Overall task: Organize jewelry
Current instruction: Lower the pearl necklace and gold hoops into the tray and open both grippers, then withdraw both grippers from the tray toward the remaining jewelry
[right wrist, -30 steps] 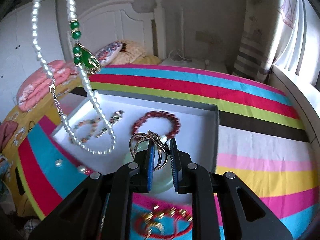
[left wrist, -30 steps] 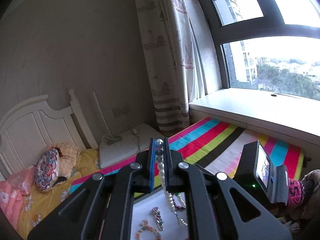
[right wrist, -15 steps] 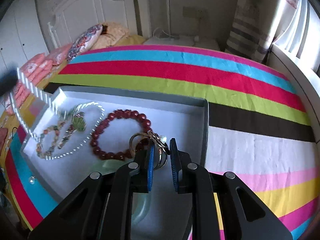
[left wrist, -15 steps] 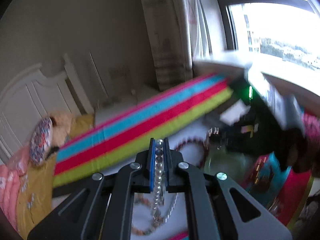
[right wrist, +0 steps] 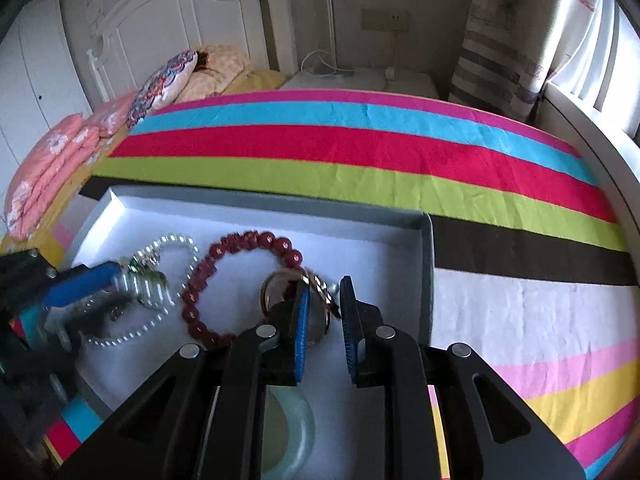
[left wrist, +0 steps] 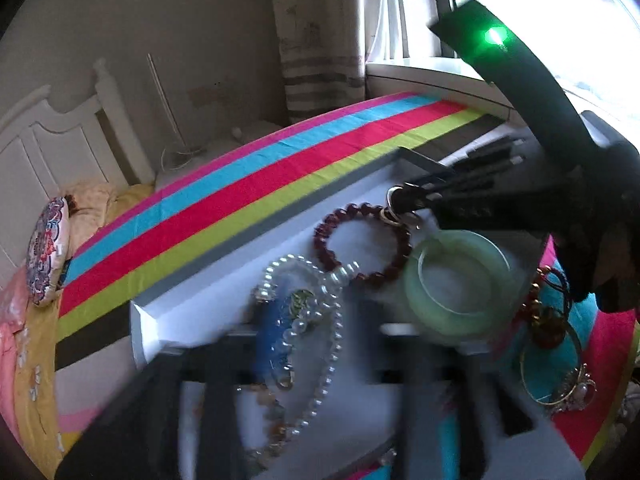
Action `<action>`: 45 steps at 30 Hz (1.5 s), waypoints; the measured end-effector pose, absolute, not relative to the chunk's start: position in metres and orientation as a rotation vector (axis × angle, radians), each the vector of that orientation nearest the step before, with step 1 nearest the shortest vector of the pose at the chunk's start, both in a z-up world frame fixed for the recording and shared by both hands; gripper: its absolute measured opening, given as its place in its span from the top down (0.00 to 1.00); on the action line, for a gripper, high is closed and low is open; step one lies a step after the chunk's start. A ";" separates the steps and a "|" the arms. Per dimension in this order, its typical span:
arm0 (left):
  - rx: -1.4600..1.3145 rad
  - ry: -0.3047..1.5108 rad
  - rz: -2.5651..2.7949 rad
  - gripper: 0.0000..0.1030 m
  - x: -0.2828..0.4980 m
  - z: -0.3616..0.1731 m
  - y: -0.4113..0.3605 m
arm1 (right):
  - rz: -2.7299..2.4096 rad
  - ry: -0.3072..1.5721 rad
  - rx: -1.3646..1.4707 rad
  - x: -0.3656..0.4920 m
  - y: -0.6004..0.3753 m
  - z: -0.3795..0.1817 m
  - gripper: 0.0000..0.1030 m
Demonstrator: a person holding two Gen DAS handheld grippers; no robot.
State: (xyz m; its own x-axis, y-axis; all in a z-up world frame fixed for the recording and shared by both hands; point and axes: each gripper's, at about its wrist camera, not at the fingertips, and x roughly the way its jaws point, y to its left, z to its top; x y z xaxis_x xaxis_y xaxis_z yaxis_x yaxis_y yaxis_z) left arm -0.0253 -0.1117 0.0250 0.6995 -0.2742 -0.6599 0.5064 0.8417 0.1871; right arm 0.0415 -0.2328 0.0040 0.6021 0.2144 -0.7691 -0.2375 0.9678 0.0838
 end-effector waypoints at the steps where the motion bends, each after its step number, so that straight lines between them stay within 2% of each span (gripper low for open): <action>1: 0.375 0.641 -0.437 0.19 -0.029 0.026 -0.112 | 0.261 0.880 -0.024 0.040 -0.233 0.007 0.69; 3: 0.377 0.615 -0.428 0.16 -0.034 0.029 -0.112 | 0.260 0.864 -0.015 0.038 -0.236 0.011 0.56; 6: 0.345 0.609 -0.415 0.10 -0.036 0.035 -0.104 | 0.271 0.803 0.046 0.034 -0.247 0.025 0.44; 7: 0.333 0.602 -0.405 0.06 -0.038 0.038 -0.102 | 0.272 0.789 0.060 0.034 -0.250 0.030 0.43; 10: 0.276 0.574 -0.366 0.03 -0.046 0.048 -0.088 | 0.270 0.758 0.061 0.030 -0.252 0.043 0.43; 19: 0.186 0.571 -0.254 0.02 -0.097 0.040 -0.043 | 0.293 0.674 0.128 -0.016 -0.275 0.058 0.40; 23: 0.094 0.562 -0.232 0.02 -0.111 0.043 -0.017 | 0.286 0.657 0.139 -0.051 -0.292 0.051 0.35; 35: -0.040 0.615 -0.214 0.03 -0.114 0.034 0.011 | 0.281 0.683 0.127 -0.134 -0.311 0.008 0.35; 42: -0.140 0.639 -0.224 0.03 -0.108 0.030 0.028 | 0.358 0.724 0.006 -0.159 -0.277 -0.013 0.35; 45: -0.146 0.619 -0.239 0.03 -0.111 0.031 0.029 | 0.438 0.756 0.039 -0.165 -0.268 -0.018 0.35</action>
State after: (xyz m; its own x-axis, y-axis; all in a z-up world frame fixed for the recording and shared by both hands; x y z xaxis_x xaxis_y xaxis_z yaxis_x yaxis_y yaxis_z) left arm -0.1112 0.0292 0.0309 0.7883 -0.2642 -0.5557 0.1771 0.9623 -0.2063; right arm -0.1647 -0.2682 -0.0176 0.6421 0.3986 -0.6549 -0.3708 0.9091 0.1899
